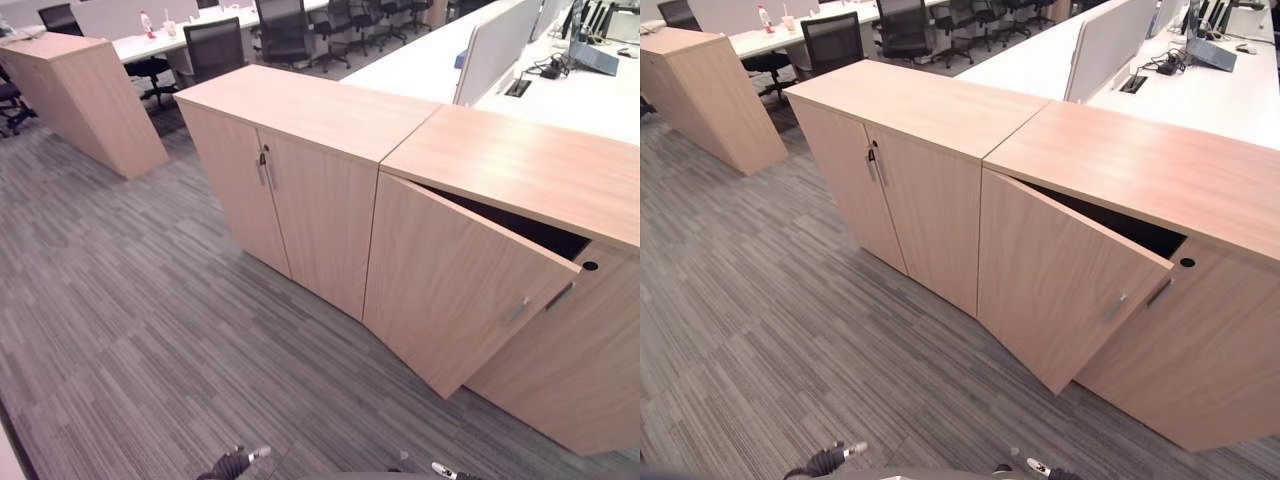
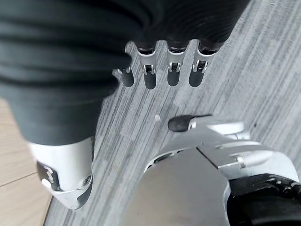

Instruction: Put the empty folder in the office cabinet

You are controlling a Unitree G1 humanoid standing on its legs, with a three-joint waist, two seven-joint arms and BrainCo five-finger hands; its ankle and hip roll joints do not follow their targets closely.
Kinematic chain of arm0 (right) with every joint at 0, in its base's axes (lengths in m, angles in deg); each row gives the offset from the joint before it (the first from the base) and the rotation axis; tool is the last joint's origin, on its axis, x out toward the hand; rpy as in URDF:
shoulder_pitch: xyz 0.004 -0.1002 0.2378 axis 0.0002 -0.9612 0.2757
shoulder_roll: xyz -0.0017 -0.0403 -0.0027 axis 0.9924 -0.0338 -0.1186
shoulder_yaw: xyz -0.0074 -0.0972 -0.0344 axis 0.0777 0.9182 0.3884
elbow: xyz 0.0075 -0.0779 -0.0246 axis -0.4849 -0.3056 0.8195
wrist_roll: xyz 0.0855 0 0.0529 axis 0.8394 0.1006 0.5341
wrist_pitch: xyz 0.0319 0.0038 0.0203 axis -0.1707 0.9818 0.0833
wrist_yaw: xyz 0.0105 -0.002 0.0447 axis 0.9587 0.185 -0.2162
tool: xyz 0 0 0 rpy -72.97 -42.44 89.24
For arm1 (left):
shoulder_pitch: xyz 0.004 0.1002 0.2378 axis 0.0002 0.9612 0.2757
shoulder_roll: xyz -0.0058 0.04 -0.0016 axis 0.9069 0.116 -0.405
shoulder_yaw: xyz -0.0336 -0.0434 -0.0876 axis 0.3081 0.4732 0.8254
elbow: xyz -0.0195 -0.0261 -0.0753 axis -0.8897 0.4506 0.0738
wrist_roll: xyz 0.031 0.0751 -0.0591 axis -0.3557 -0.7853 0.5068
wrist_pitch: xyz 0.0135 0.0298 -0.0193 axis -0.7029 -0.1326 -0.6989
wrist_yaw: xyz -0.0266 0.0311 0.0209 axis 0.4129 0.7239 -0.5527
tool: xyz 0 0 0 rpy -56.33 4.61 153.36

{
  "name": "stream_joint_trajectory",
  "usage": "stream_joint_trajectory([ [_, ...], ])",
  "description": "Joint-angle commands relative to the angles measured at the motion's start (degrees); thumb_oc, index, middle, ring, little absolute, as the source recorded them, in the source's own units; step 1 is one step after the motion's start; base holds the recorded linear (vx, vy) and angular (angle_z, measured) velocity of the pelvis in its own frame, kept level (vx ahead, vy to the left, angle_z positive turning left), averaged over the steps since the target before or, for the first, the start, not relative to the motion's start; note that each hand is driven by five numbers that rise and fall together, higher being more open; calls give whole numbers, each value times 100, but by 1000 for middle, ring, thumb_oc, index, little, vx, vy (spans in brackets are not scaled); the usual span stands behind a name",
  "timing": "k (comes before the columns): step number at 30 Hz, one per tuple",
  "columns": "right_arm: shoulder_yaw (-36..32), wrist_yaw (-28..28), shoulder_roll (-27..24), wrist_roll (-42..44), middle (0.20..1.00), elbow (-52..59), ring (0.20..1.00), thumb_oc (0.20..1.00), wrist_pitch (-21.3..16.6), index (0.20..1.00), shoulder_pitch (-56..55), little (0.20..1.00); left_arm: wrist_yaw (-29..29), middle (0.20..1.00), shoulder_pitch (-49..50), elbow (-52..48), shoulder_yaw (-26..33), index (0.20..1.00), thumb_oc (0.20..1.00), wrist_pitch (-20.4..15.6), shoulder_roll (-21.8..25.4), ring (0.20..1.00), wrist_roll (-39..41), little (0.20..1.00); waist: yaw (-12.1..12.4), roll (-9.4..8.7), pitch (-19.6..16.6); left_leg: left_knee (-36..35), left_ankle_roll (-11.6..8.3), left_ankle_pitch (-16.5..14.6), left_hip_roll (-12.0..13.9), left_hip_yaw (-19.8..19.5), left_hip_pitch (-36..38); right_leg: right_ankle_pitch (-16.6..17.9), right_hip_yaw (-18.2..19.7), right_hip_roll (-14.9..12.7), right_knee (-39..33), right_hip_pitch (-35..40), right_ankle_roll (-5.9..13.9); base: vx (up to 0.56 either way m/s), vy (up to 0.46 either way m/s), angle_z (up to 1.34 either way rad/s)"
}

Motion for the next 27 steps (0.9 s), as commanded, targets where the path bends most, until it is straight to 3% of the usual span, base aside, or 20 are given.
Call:
stream_joint_trajectory([
  [1,-19,121,39,442,1000,-448,1000,1000,-264,1000,281,1000,39,1000,-196,246,260,1000,1000,-278,73,1000,900,1000,31,-291,254,452,-324,-289,133,-412,-160,-607,110,-10,152,197,116,-46,-244,11],
  [4,81,150,11,411,1000,-406,1000,1000,-291,1000,293,1000,276,1000,-193,22,304,1000,1000,-335,37,1000,1428,1000,85,-330,367,1121,-350,-245,255,-495,-432,-665,90,74,116,344,-21,-60,-187,8],
  [6,162,158,-46,340,1000,-394,1000,1000,-280,1000,300,1000,417,1000,-244,-31,161,1000,1000,-332,-4,1000,1510,1000,145,-340,441,1369,-317,-191,-48,-877,-703,-677,93,95,108,354,-54,-72,-94,-6],
  [10,299,139,-47,189,1000,-358,1000,1000,-262,1000,309,1000,428,1000,-310,0,-136,1000,1000,-374,-107,1000,1241,1000,144,-279,275,798,-155,-410,-467,-1102,-609,-581,183,167,40,264,3,10,0,-2],
  [13,321,165,-54,84,1000,-354,1000,1000,-248,1000,304,1000,463,1000,-299,-37,-492,1000,1000,-365,-155,1000,898,1000,62,-209,143,378,-140,-330,-486,-1018,-465,-476,154,170,-137,249,68,48,57,-22],
  [15,658,206,-37,-575,1000,-329,1000,1000,-169,1000,323,1000,520,1000,-293,35,-1294,1000,1000,-316,-161,1000,-239,1000,-33,-86,-26,-339,-84,-162,-585,-1008,-157,-338,202,206,-322,219,145,85,93,-17],
  [18,950,111,30,-969,1000,-328,1000,1000,-83,1000,310,1000,549,1000,-300,60,-1685,1000,1000,-270,-118,1000,-919,1000,-91,-49,-53,-426,-80,-171,-574,-955,-56,-338,255,197,-345,261,158,56,52,-15],
  [27,1070,120,-28,-1357,1000,-430,1000,1000,1,1000,346,1000,381,1000,-326,253,-1449,1000,1000,-171,-51,1000,-1136,1000,-76,-30,-70,-426,-47,-286,-582,-920,10,-325,362,161,-349,247,198,12,17,-5],
])
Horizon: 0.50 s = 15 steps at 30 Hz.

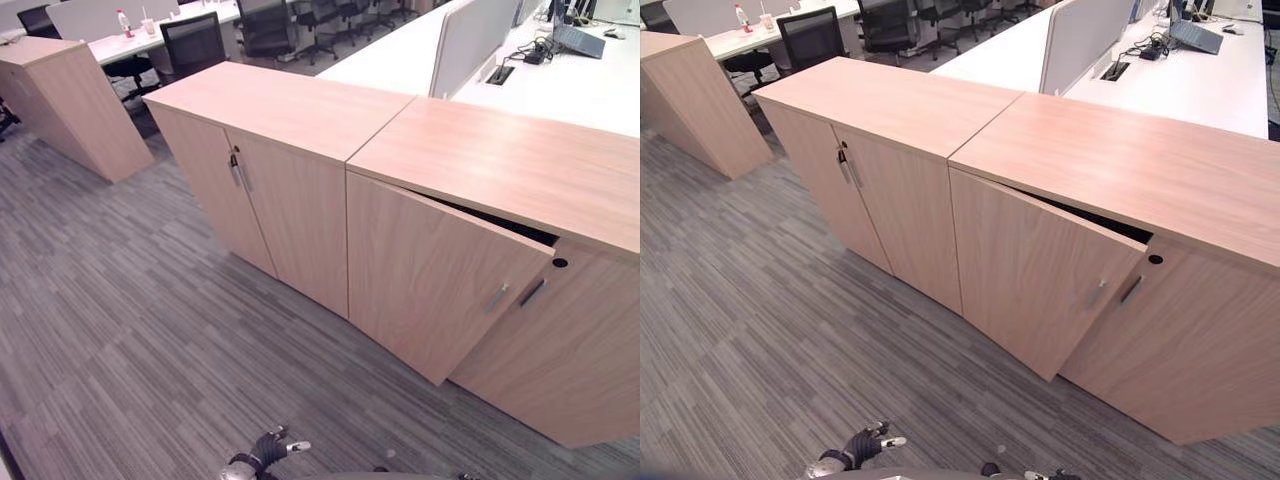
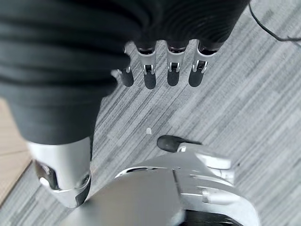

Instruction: Put the empty folder in the office cabinet

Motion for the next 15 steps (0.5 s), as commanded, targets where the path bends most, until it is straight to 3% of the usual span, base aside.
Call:
stream_joint_trajectory([
  [1,139,-27,93,-212,1000,-451,1000,1000,50,1000,175,1000,-61,1000,-204,365,114,1000,1000,-51,-70,1000,-210,1000,6,-261,-154,16,-129,-424,-152,35,-79,-491,137,-312,13,111,676,17,22,-3],
  [15,150,-12,119,-226,1000,-393,1000,1000,87,1000,170,1000,-99,1000,-176,545,217,1000,1000,47,-85,1000,-367,1000,-19,-289,-201,16,-107,-487,-148,91,-51,-469,253,-297,13,64,686,8,5,-6],
])
